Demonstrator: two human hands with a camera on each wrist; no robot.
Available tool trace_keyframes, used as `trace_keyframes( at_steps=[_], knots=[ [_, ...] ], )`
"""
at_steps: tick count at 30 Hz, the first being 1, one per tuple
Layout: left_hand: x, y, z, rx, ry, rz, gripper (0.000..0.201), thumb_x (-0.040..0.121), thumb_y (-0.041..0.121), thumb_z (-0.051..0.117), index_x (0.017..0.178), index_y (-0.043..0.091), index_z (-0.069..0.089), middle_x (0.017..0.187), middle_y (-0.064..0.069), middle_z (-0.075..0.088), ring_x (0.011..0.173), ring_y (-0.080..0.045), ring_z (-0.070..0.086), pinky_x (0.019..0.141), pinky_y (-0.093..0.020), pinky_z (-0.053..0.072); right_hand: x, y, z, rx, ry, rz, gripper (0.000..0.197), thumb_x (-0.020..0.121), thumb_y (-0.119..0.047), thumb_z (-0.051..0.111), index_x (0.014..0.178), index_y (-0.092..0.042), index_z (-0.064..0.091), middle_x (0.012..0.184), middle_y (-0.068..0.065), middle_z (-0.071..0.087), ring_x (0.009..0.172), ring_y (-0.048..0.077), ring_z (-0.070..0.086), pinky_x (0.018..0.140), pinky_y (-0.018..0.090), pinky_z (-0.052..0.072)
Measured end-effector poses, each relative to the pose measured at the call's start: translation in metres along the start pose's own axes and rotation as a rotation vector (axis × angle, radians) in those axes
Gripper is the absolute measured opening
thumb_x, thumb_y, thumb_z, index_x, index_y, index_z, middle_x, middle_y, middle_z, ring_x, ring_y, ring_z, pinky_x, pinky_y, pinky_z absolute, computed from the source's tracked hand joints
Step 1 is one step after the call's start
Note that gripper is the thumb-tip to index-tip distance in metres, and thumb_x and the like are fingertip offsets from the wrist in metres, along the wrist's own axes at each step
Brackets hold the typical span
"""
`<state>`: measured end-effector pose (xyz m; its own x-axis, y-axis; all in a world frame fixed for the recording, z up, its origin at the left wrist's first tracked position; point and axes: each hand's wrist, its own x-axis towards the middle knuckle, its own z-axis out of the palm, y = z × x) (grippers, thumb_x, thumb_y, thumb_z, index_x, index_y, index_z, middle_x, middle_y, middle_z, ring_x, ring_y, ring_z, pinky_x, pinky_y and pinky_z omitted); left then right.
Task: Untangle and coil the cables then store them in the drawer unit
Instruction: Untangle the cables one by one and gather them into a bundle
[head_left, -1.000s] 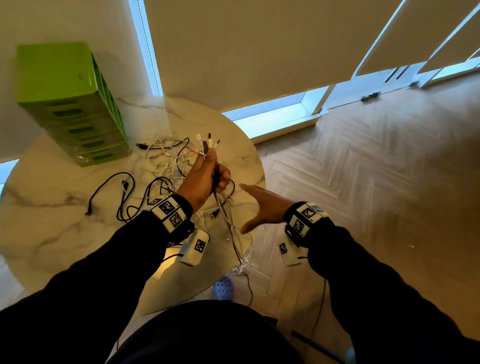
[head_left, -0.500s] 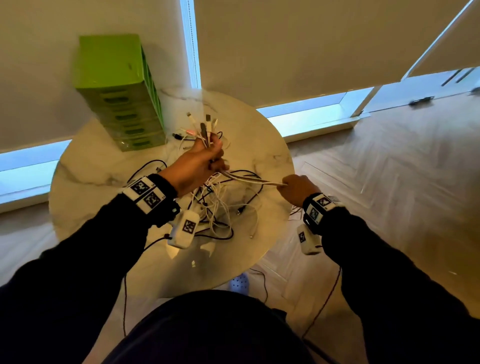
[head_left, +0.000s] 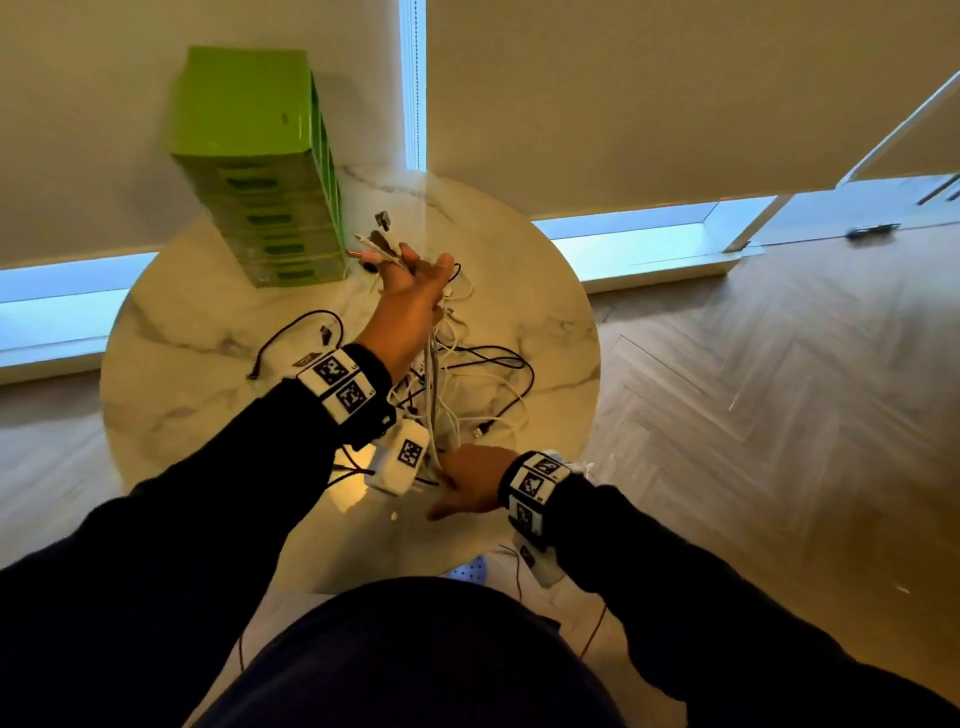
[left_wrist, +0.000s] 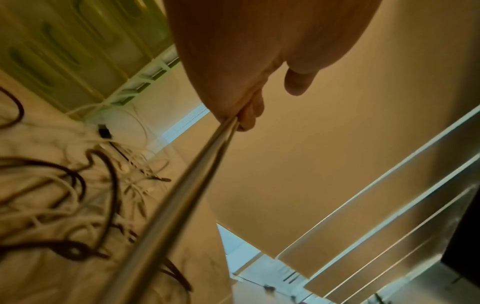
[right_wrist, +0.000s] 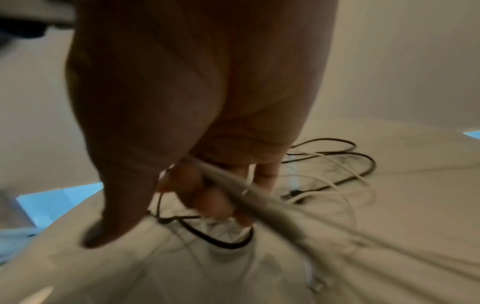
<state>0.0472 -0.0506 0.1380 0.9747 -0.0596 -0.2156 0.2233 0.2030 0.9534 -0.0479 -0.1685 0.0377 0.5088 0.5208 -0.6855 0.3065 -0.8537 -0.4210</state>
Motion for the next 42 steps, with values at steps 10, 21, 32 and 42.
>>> trace_keyframes(
  at_steps=[10,21,32,42],
  knots=[
    [0.002,-0.012,-0.035,0.089,0.058,0.042,0.029,0.103,0.019,0.055,0.091,0.028,0.03,0.063,0.016,0.036,0.052,-0.001,0.034,0.052,-0.02,0.035,-0.011,0.108,-0.058,0.487,0.43,0.117,0.041,0.106,-0.039,0.04,0.118,-0.006,0.062,0.113,0.01,0.065,0.105,0.025,0.061,0.096,0.039,0.046],
    [-0.008,-0.039,-0.02,0.077,0.162,-0.004,0.026,0.103,0.014,0.053,0.092,0.026,0.032,0.067,0.014,0.036,0.052,-0.002,0.035,0.054,-0.023,0.035,0.049,0.142,-0.055,-0.128,0.251,-0.026,0.041,0.094,-0.001,0.046,0.125,-0.022,0.064,0.113,0.018,0.055,0.111,0.037,0.051,0.087,0.038,0.039],
    [-0.01,-0.061,-0.011,0.068,0.164,-0.034,0.024,0.103,0.015,0.053,0.087,0.021,0.036,0.062,0.008,0.03,0.051,-0.008,0.03,0.048,-0.021,0.031,0.051,0.17,-0.057,-0.412,0.19,-0.201,0.018,0.096,-0.017,0.054,0.113,-0.015,0.06,0.117,0.013,0.058,0.112,0.035,0.054,0.094,0.039,0.036],
    [-0.003,-0.069,-0.017,-0.015,0.175,-0.066,0.029,0.098,0.021,0.061,0.082,0.023,0.037,0.061,0.005,0.028,0.051,-0.011,0.026,0.053,-0.029,0.025,0.005,0.146,-0.18,0.357,0.814,-0.16,0.021,0.105,-0.02,0.046,0.121,-0.018,0.06,0.094,0.006,0.054,0.067,0.024,0.067,0.064,0.029,0.053]
  ],
)
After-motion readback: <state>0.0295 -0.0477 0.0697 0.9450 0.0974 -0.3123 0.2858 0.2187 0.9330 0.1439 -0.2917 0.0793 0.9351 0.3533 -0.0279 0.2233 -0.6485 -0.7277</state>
